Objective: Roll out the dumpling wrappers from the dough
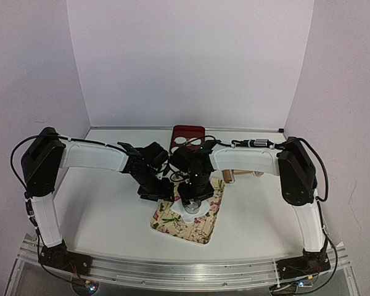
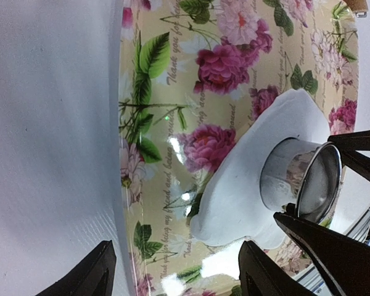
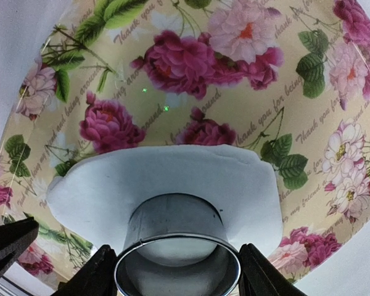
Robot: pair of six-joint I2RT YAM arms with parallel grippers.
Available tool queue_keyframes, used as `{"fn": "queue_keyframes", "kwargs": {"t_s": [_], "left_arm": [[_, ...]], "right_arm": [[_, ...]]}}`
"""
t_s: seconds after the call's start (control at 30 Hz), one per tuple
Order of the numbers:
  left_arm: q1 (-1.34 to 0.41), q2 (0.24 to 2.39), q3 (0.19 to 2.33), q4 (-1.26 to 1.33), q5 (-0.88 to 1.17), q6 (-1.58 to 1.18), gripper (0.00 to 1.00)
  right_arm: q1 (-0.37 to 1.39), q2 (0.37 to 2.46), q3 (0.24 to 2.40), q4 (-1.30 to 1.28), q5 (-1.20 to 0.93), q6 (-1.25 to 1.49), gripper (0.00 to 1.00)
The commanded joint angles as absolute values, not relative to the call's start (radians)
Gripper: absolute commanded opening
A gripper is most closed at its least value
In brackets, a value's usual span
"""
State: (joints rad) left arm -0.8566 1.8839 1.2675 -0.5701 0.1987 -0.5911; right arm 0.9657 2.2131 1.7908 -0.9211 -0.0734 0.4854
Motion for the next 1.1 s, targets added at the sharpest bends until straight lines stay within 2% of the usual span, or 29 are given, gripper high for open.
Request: {"fn": "queue_keyframes", "kwargs": {"t_s": [0.0,0.33,0.63,0.8,1.07], "left_arm": [[-0.859,1.883,1.279,-0.553,0.210,-0.576,0.70],[-0.859,1.894,1.286,-0.551,0.213,-0.580,0.69],[-0.859,1.881,1.239,-0.468,0.260,-0.566,0.69],[-0.859,1.901,1.217,-0.417,0.305,-0.559,0.66],[-0.859,1.945,1.195,-0.349,0.328,-0.567,0.56]], "right_arm": [[0.974,2.231,1.797,-0.946,-0.087,0.481,0.59],[0.974,2.248,1.783,-0.947,-0.103,0.471,0.55],[0.974,2.272,1.735,-0.937,-0.101,0.472,0.42],[0.975,2.279,1.703,-0.912,-0.098,0.479,0.37],[0.974,2.283,1.678,-0.888,-0.102,0.484,0.36]]}}
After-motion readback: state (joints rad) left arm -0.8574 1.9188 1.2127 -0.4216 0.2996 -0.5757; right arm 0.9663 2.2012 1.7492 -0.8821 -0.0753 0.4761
